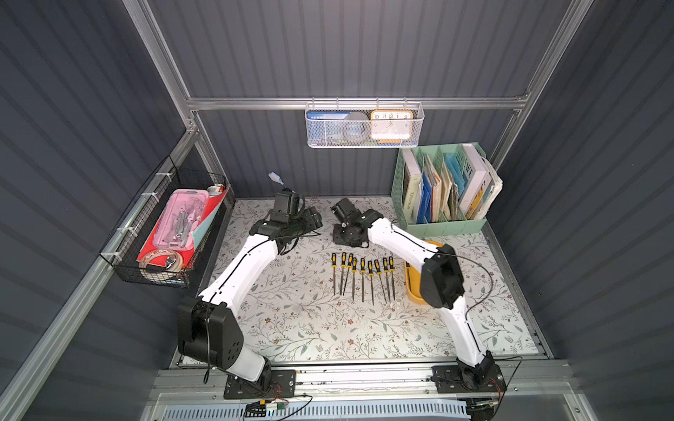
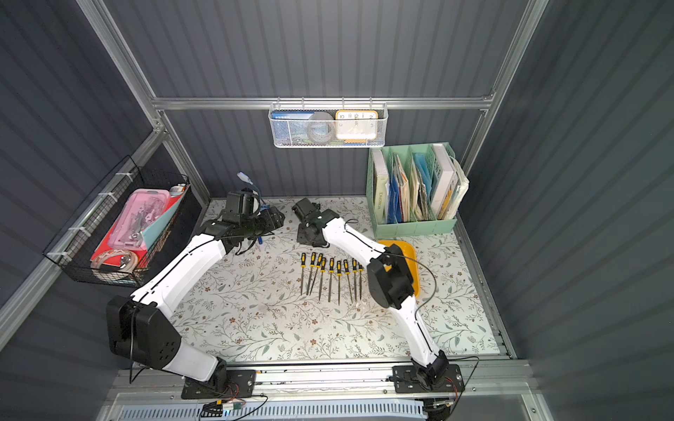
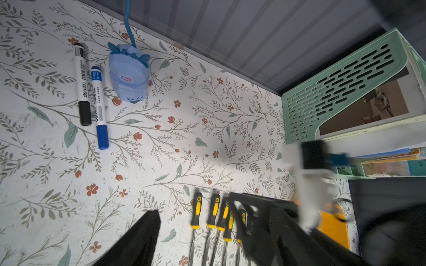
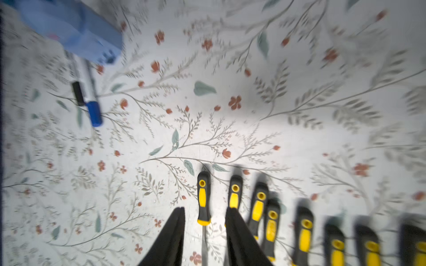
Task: Take the file tool out of the storage box
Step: Pick up the file tool from the storage box.
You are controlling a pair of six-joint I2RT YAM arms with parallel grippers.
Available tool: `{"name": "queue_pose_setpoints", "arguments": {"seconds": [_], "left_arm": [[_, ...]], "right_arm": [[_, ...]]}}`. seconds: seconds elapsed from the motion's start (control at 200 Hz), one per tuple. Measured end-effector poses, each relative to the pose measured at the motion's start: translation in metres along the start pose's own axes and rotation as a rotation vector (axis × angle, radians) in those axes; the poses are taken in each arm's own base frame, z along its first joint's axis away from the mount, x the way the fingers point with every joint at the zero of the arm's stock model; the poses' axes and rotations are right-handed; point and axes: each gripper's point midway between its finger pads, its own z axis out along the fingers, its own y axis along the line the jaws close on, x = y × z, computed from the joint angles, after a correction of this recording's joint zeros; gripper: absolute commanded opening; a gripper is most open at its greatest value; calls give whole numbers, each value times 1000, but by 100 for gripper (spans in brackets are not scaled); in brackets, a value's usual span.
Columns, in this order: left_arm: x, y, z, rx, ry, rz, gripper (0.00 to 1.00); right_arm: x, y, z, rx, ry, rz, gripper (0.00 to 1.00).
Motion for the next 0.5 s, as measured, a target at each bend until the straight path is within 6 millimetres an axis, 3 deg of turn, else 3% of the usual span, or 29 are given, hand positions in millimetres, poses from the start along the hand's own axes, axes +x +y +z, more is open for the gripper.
{"name": "queue_pose_setpoints", "arguments": {"seconds": [0.07, 0.13, 0.24, 0.305, 0.37, 0.5], "left_arm": [[-2, -2, 2, 2, 1, 3, 81], [-6, -5, 3, 9, -3, 7, 82], [-11, -11, 1, 29, -14, 14, 82], [-13, -14, 1, 44, -17, 17, 82], [-14, -17, 3, 54, -19, 21, 82], [-15, -19, 8, 62, -13, 33, 82]], "right_arm": [[-23, -27, -45, -3, -70, 27, 38], [-40, -63, -80, 7, -133, 72, 40], [-53, -153, -121, 94, -212, 178, 48], [-44, -201, -125, 157, -203, 229, 48], [-29, -236, -118, 208, -157, 264, 49], [6, -270, -92, 252, -15, 277, 49]]}}
